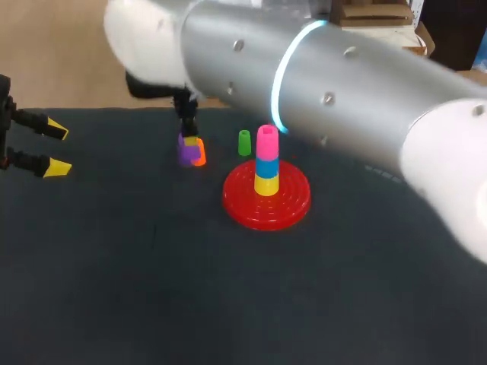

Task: Pick up and stack the cylinders on the red base in this order: pink,purple,orange,green

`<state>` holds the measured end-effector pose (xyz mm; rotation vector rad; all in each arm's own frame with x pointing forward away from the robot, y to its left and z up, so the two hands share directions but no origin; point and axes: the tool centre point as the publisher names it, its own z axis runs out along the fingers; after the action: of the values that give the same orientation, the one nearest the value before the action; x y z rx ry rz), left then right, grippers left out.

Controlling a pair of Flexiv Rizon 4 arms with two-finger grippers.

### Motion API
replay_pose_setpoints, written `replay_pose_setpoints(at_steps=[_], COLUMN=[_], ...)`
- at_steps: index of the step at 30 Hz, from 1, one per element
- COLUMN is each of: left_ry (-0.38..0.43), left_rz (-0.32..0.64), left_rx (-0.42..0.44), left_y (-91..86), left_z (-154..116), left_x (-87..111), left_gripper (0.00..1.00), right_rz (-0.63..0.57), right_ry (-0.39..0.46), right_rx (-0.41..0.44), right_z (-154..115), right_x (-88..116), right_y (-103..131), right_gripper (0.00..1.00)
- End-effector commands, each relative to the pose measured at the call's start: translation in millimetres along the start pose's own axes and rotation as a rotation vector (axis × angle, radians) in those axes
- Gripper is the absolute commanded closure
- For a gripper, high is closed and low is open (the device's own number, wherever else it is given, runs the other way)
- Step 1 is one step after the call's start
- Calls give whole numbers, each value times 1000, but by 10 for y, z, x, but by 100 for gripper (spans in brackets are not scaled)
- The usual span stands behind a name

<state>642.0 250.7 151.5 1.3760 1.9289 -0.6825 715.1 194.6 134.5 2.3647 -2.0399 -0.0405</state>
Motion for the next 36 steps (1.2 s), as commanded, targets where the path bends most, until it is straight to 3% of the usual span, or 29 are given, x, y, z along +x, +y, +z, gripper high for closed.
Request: replay_pose_setpoints(at_steps=[1,7,19,36], left_ry=[-3,-3,-3,-3], left_rz=[3,3,3,3], left_rx=[0,0,0,0], left_y=[6,6,6,6], left_z=[4,4,4,4], left_x=[12,12,12,12], left_gripper=[0,0,0,0], right_rz=[37,120,263,332], right_ry=[-48,-49,-61,-36], right_rx=[87,113,119,137], right_z=[-394,-649,-669,-680], right_x=[330,652,1078,1317], right_y=[321,487,718,517], right_gripper=[100,100,100,100])
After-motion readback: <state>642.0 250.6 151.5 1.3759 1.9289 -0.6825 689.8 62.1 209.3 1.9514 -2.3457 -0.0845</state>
